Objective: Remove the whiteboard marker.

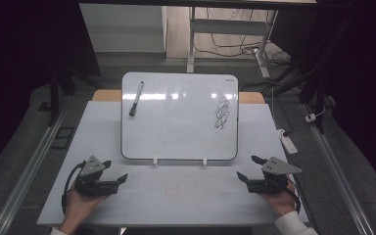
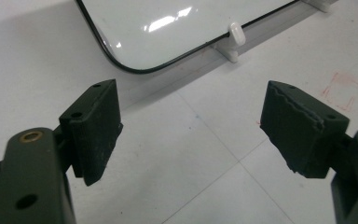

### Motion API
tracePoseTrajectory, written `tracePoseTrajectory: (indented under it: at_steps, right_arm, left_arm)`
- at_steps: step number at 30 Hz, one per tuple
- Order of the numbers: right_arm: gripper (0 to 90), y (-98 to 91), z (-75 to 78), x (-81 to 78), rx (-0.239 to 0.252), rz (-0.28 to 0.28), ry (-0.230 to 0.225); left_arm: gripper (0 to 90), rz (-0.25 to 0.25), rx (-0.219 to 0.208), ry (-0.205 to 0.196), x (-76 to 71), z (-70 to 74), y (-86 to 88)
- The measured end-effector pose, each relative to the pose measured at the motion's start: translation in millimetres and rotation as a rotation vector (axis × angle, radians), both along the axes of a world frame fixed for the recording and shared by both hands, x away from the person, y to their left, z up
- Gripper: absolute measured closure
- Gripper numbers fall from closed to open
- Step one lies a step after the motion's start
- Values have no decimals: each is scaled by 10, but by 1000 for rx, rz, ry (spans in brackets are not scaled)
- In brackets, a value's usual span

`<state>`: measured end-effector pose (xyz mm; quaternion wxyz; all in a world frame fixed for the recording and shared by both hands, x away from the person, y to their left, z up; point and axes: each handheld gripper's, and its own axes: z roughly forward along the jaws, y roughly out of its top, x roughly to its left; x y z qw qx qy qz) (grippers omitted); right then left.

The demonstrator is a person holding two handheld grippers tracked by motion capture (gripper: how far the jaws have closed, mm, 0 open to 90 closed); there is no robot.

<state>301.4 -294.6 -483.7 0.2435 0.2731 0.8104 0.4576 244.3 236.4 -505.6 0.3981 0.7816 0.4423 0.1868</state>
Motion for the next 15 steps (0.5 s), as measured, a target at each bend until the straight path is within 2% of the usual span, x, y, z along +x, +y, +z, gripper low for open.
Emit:
tracePoseTrajectory:
  at_steps: [6,15]
  right_arm:
    - [214,-8,9,9,17,-4,13]
    - [222,43,-30,-4,-2,4,11]
  left_arm:
    - [228,-1,-1,9,-15,-5,43]
    - [238,1,13,31,-17,8,35]
